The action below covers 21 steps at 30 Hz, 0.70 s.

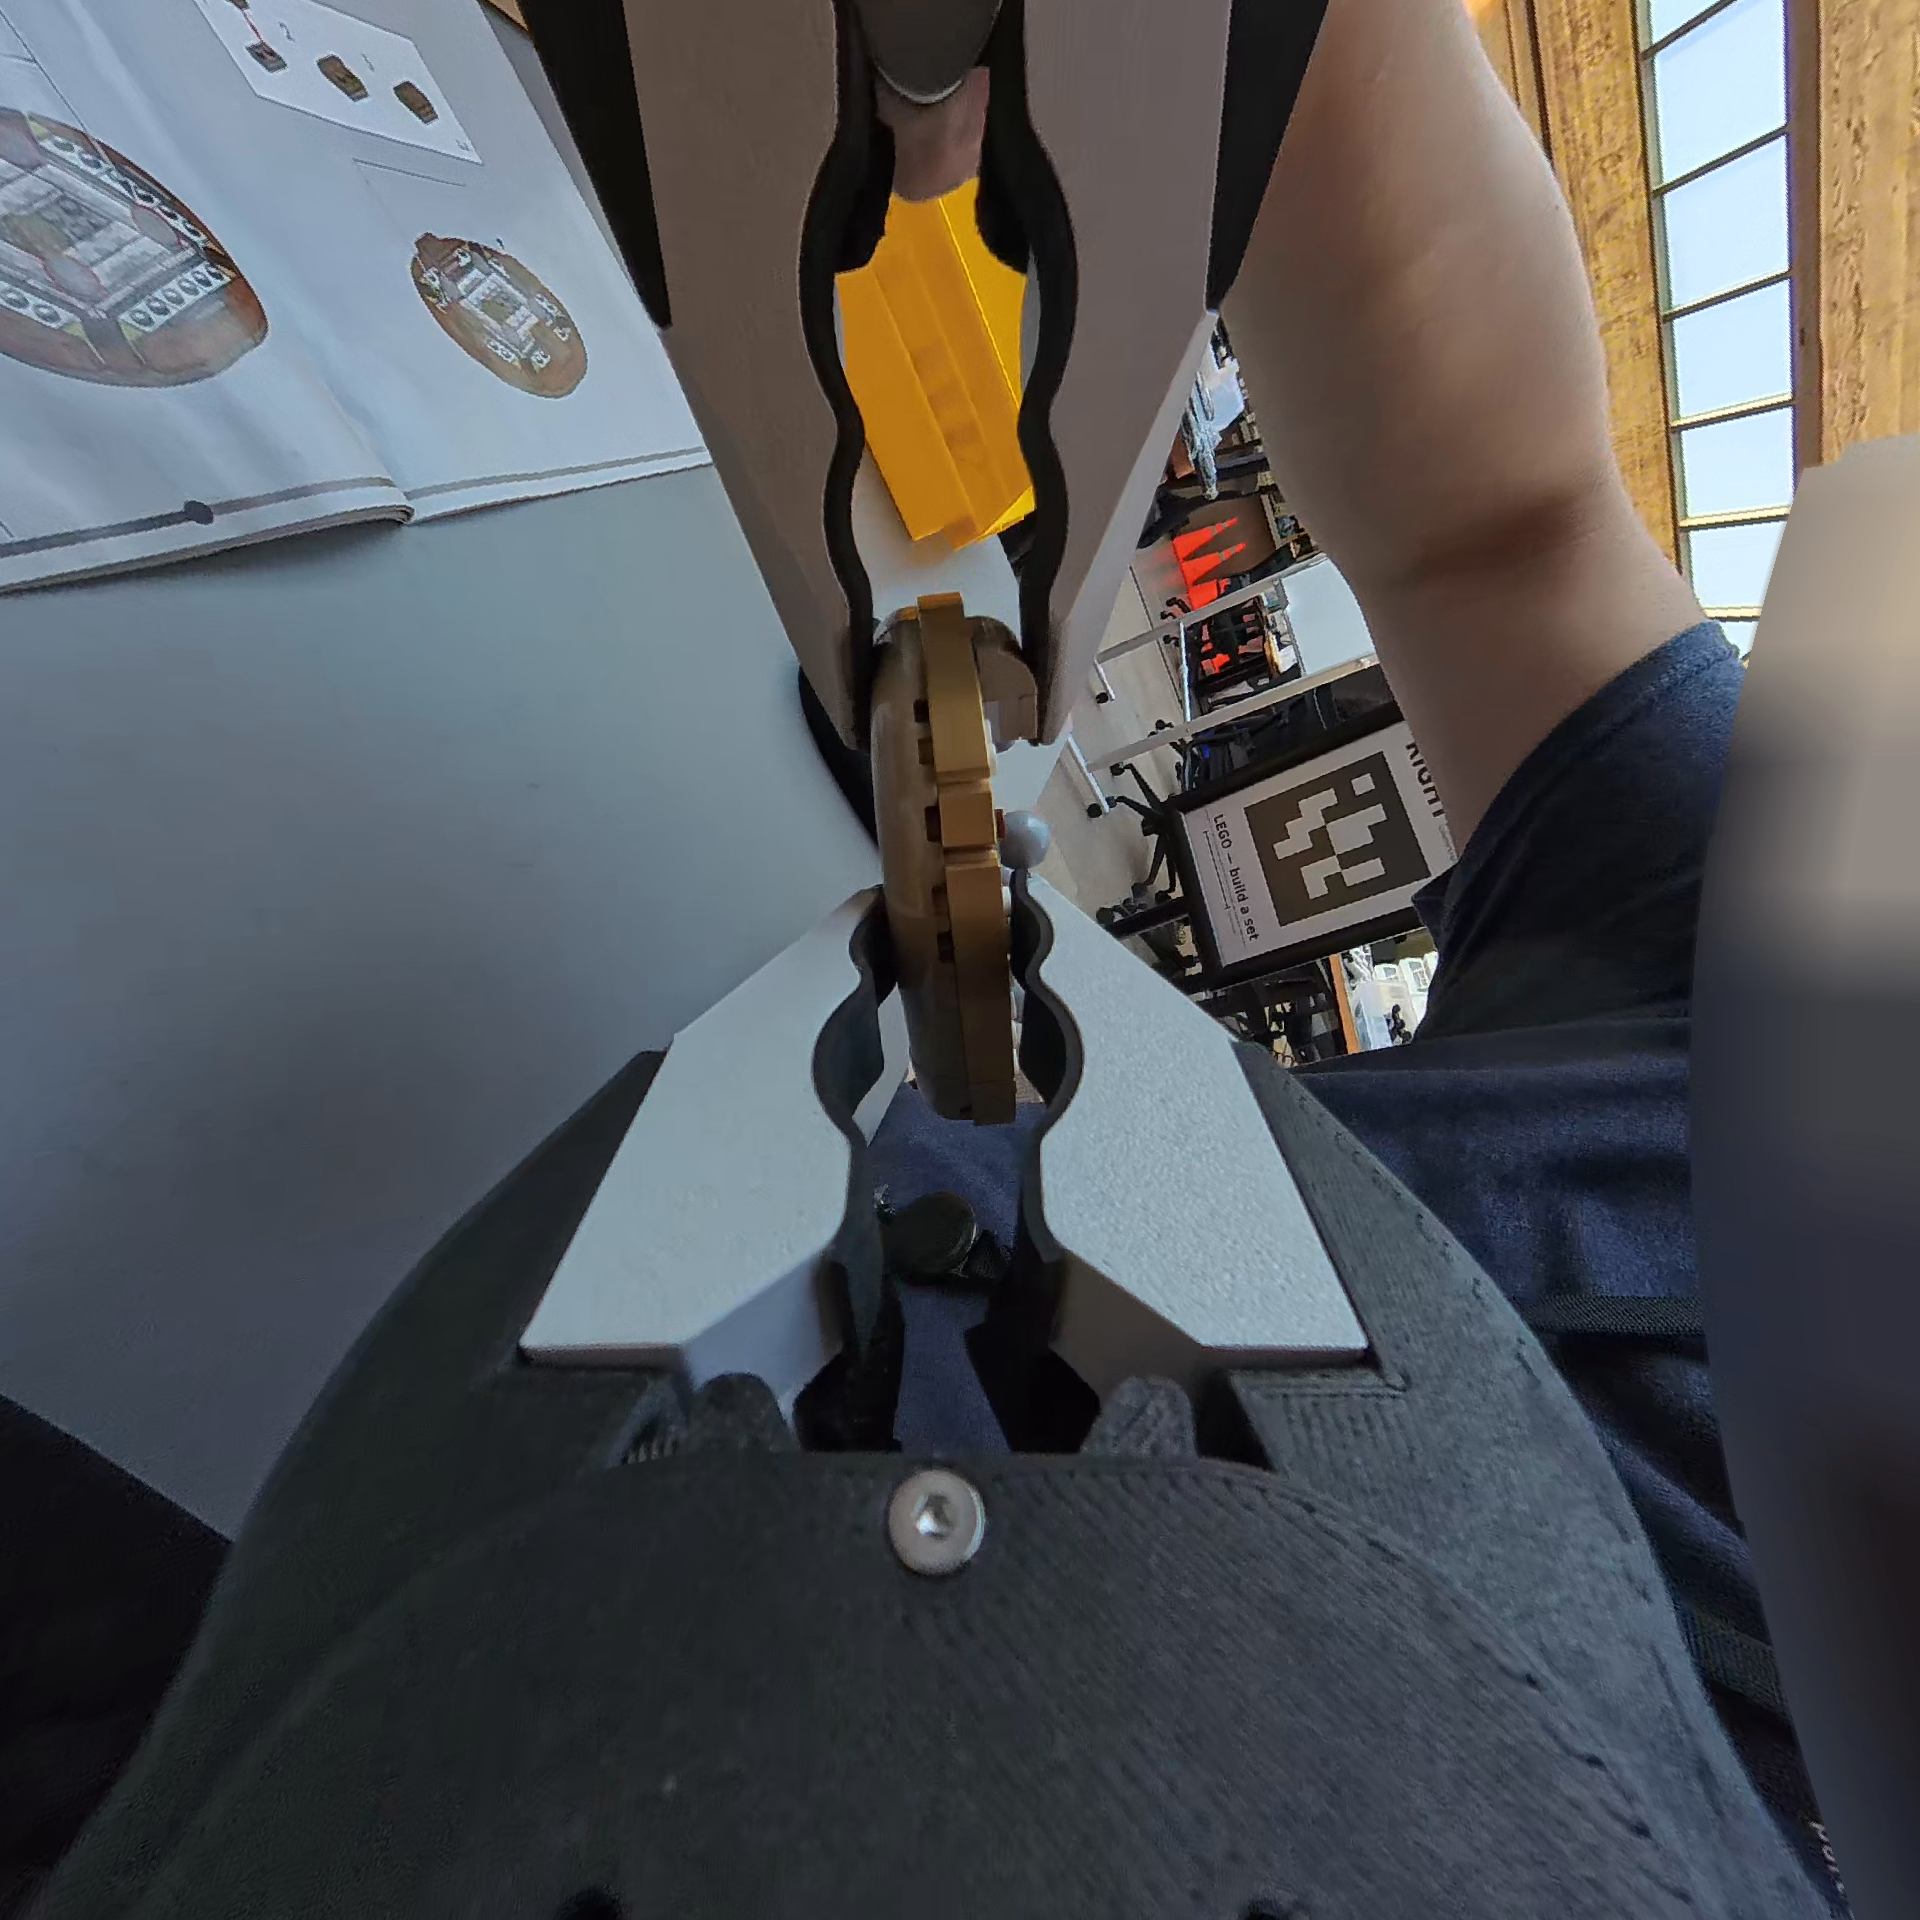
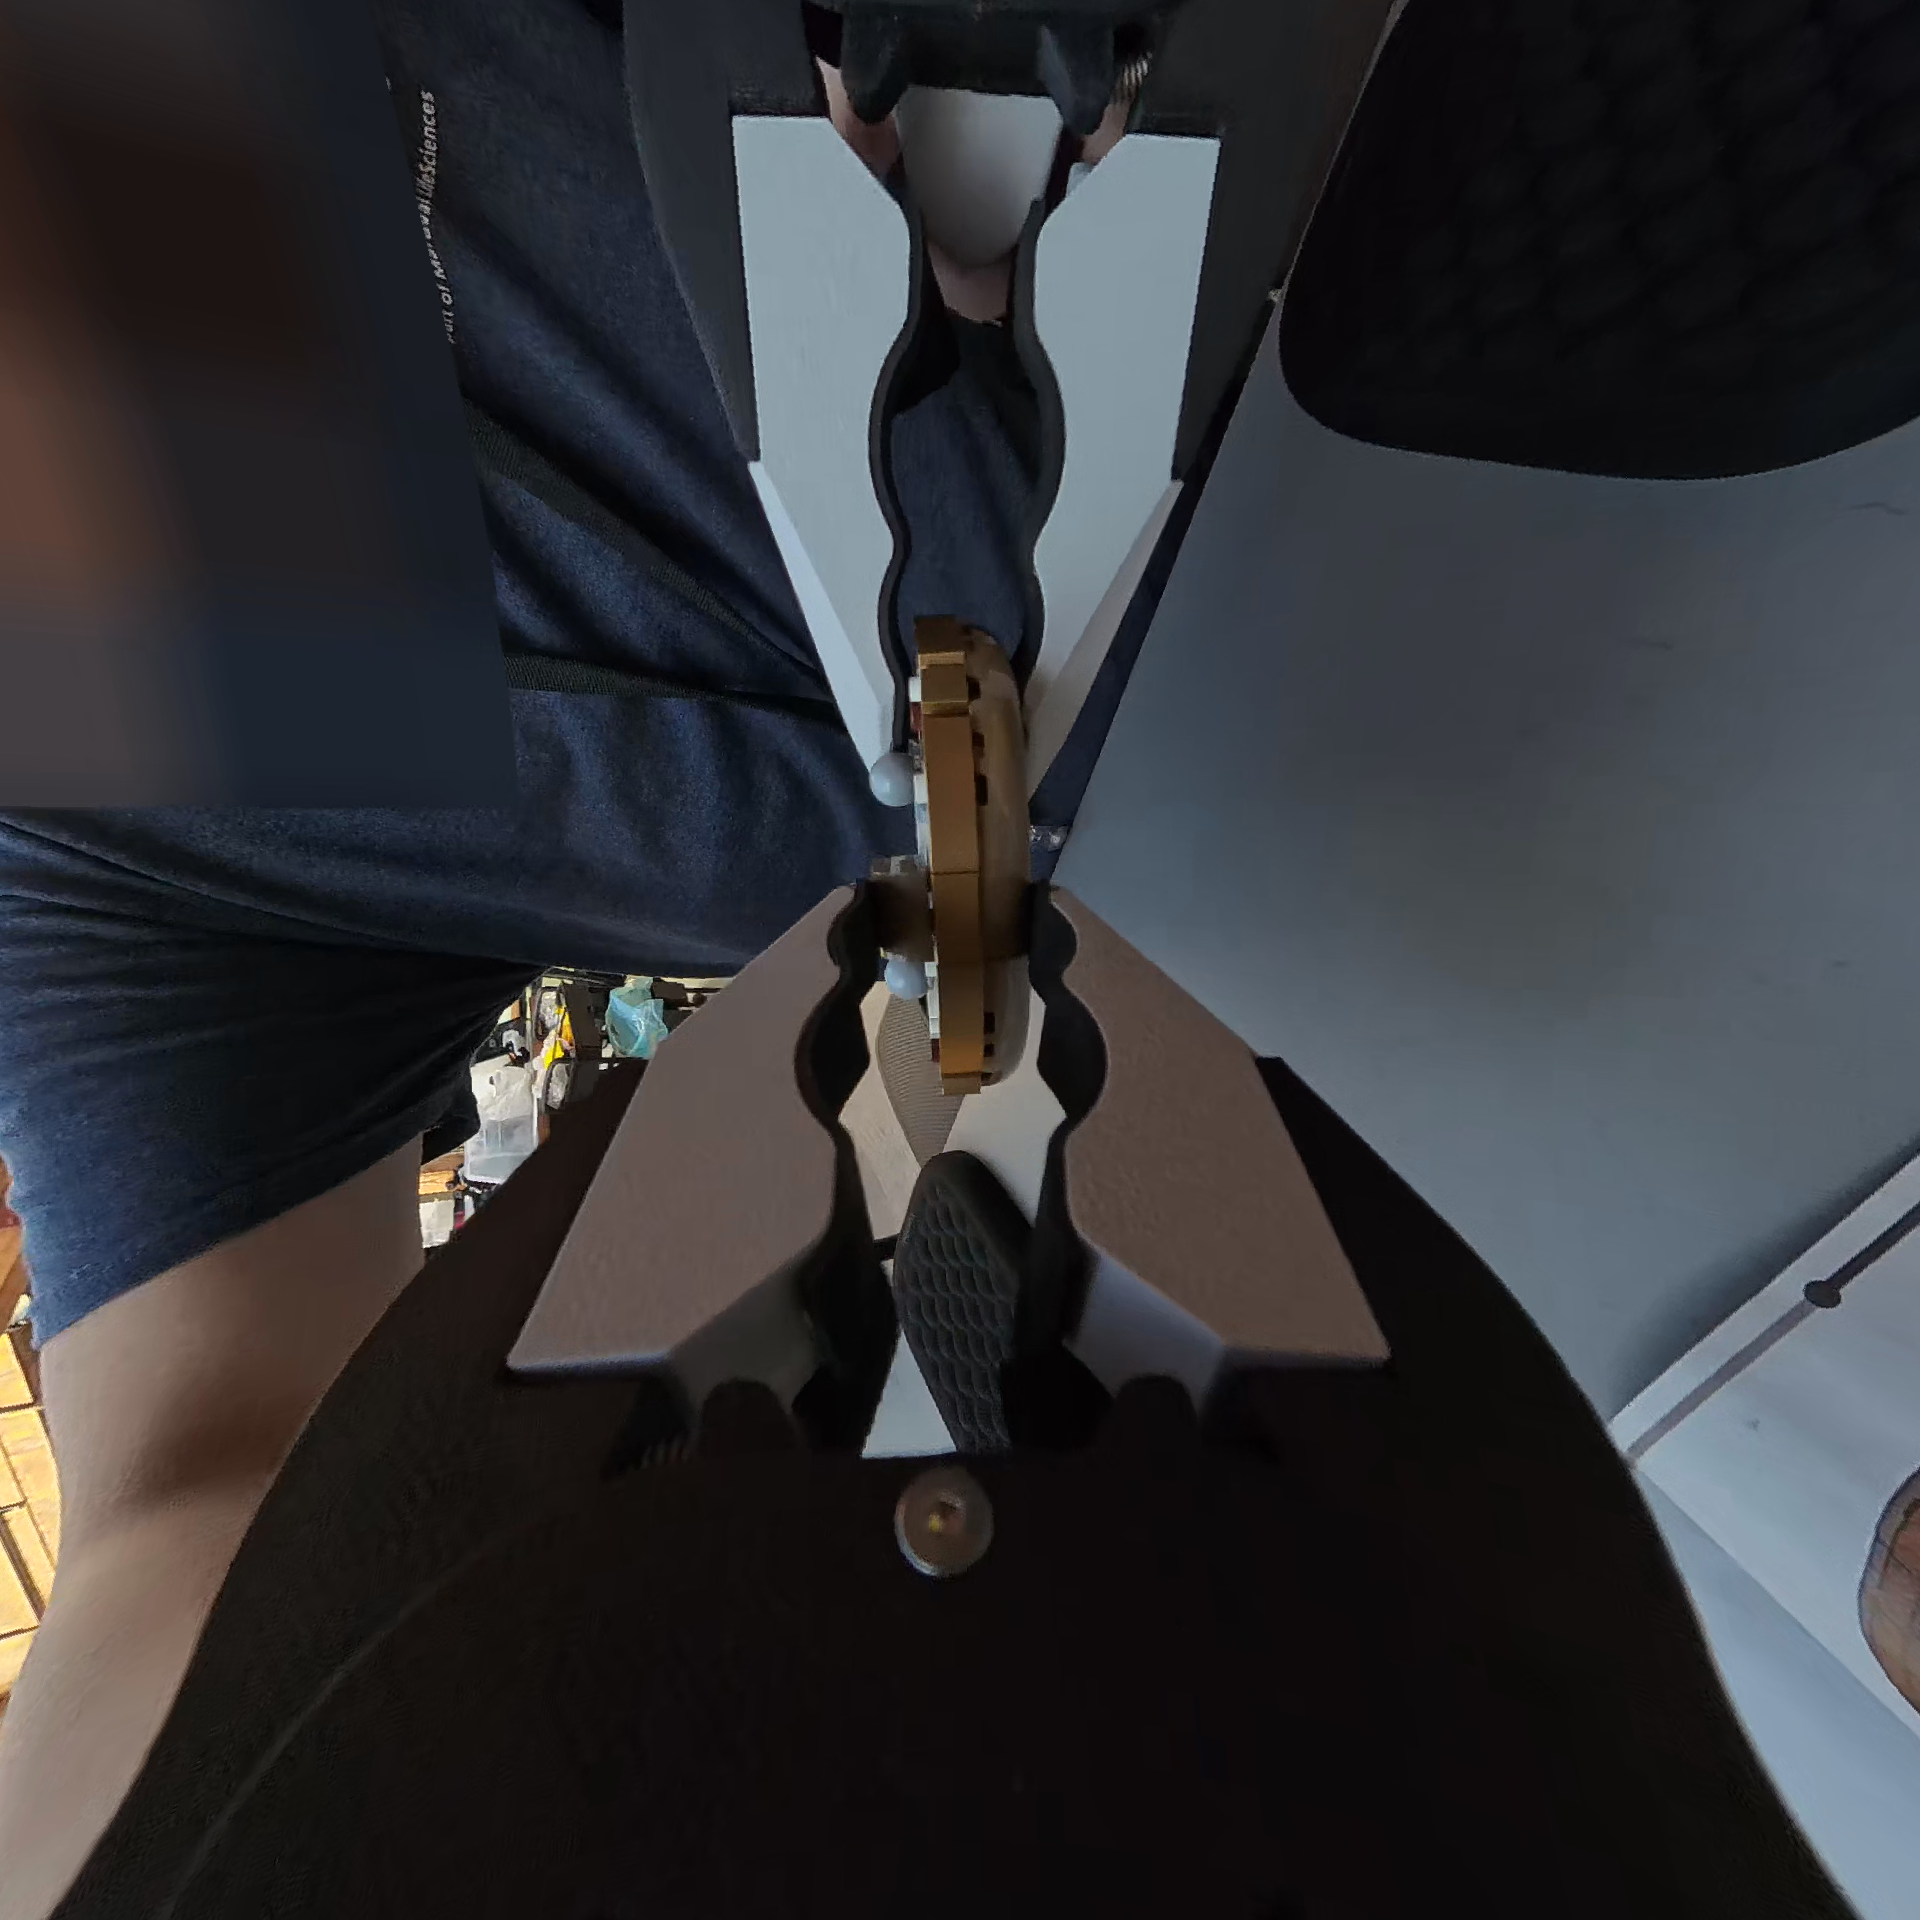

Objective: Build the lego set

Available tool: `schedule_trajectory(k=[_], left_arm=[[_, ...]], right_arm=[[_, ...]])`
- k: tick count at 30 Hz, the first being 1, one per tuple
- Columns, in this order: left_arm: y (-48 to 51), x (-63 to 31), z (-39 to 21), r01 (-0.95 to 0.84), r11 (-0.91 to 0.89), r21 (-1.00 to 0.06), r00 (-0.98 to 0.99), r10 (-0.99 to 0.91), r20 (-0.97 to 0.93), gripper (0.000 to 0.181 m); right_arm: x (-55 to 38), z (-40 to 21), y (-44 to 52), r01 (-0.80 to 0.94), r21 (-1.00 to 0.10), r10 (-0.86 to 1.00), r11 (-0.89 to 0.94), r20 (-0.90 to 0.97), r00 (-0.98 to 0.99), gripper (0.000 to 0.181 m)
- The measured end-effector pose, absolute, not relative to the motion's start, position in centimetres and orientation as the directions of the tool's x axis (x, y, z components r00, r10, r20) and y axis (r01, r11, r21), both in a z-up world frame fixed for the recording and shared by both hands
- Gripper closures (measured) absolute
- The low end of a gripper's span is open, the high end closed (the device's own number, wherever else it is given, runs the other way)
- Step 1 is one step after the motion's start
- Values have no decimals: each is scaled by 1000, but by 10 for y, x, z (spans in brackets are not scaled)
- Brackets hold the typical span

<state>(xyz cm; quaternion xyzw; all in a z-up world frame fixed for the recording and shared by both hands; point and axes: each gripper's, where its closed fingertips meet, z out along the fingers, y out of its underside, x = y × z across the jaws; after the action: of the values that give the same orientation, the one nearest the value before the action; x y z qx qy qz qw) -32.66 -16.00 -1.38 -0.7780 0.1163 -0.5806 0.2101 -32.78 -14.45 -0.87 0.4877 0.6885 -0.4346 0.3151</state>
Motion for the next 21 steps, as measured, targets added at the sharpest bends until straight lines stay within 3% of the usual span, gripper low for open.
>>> schedule_trajectory(k=[7,11,13,15,21], left_arm=[[-155,-332,-17,60,-875,-481,339,-436,834,162],[-156,-329,-10,90,-889,-448,260,-413,873,162],[-152,-331,-9,115,-888,-445,243,-410,879,161],[-148,-335,-3,158,-901,-405,184,-376,908,162],[-147,-345,9,217,-939,-265,24,-266,964,162]], right_arm=[[-333,-11,-140,926,-351,466,143,-801,-375,154],[-331,-5,-141,951,-300,427,75,-852,-302,153],[-334,-3,-137,941,-334,443,51,-837,-321,152],[-343,8,-132,916,-399,438,-36,-831,-344,136],[-354,22,-100,812,-529,551,-248,-766,-331,122]])
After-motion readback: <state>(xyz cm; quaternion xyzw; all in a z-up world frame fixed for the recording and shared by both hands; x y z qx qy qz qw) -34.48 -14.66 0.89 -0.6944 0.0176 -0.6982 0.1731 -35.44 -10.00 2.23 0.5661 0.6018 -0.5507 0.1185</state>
